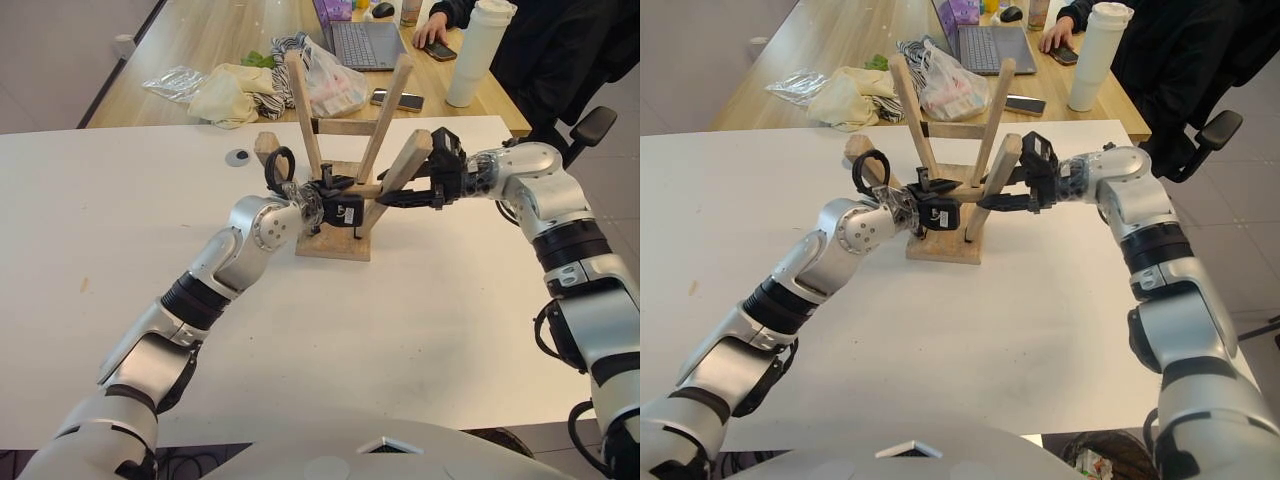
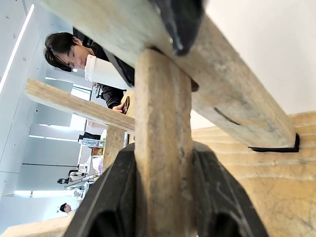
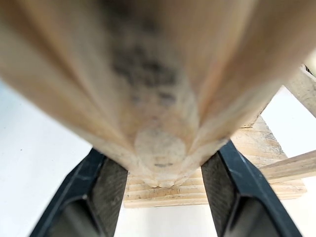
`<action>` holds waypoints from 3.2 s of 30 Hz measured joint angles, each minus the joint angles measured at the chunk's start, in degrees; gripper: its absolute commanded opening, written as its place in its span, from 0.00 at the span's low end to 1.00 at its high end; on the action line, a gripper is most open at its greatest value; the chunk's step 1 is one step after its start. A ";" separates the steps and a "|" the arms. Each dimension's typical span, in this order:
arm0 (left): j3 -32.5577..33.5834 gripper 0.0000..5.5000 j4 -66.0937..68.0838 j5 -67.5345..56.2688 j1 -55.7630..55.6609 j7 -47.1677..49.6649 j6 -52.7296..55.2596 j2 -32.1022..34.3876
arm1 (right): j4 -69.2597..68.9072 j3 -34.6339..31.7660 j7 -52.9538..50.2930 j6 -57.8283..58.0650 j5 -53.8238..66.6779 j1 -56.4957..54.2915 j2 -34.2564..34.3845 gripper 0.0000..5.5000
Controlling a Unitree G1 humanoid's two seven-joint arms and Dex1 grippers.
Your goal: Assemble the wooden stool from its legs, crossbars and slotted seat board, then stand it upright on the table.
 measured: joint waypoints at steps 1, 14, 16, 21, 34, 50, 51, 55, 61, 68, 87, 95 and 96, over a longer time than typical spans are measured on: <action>0.13 0.22 -0.03 -0.21 0.05 -0.29 0.09 0.01 | 0.01 0.42 -0.19 -0.04 -0.01 -0.16 0.01 0.37; -0.66 0.22 0.32 2.15 0.17 -0.79 -0.73 0.09 | 0.66 1.11 -0.63 -0.03 -0.01 -0.65 0.20 0.37; -0.96 0.22 0.75 2.43 0.10 -0.25 -1.01 0.08 | 1.38 1.25 -0.62 -0.03 -0.01 -0.95 0.40 0.37; -0.98 0.22 1.74 2.51 0.06 0.08 -1.46 0.29 | 3.58 1.48 -0.68 -0.03 -0.38 -1.89 1.75 0.37; -1.70 0.22 3.03 3.05 0.21 0.07 -1.36 1.02 | 9.61 2.49 -0.07 0.47 -0.85 -4.68 4.60 0.37; -6.47 0.22 11.16 3.71 -7.44 -1.65 -3.25 1.53 | 10.84 4.79 -3.75 -0.31 -3.26 -7.17 7.01 0.37; -6.55 0.22 12.03 3.88 -7.94 -1.65 -3.25 1.20 | 11.42 5.04 -4.17 -0.50 -3.27 -7.54 7.18 0.37; -6.78 0.22 15.84 4.77 -10.02 -1.65 -4.21 0.63 | 15.34 5.29 -5.54 -2.30 -3.92 -9.32 8.96 0.37; -6.55 0.33 13.04 4.16 -8.94 -2.36 -3.99 1.92 | 15.60 5.59 -4.86 -3.64 -3.92 -9.51 9.00 0.37; -0.01 0.51 -4.06 -7.00 -4.69 -16.03 3.06 5.60 | 11.57 5.53 -4.23 -3.61 -4.03 -8.08 8.24 0.37; 49.82 0.58 39.17 -55.42 -25.70 -20.69 17.79 6.82 | -3.29 -1.71 2.97 2.21 -6.28 9.29 5.55 0.62; 46.34 0.58 56.49 -53.20 -7.97 -27.83 11.35 -8.03 | -33.81 -15.47 -14.06 14.13 1.13 32.22 4.00 0.62; 46.27 0.58 56.64 -53.18 -8.03 -28.39 11.06 -8.76 | -36.27 -15.43 -16.92 14.45 1.08 33.93 4.70 0.62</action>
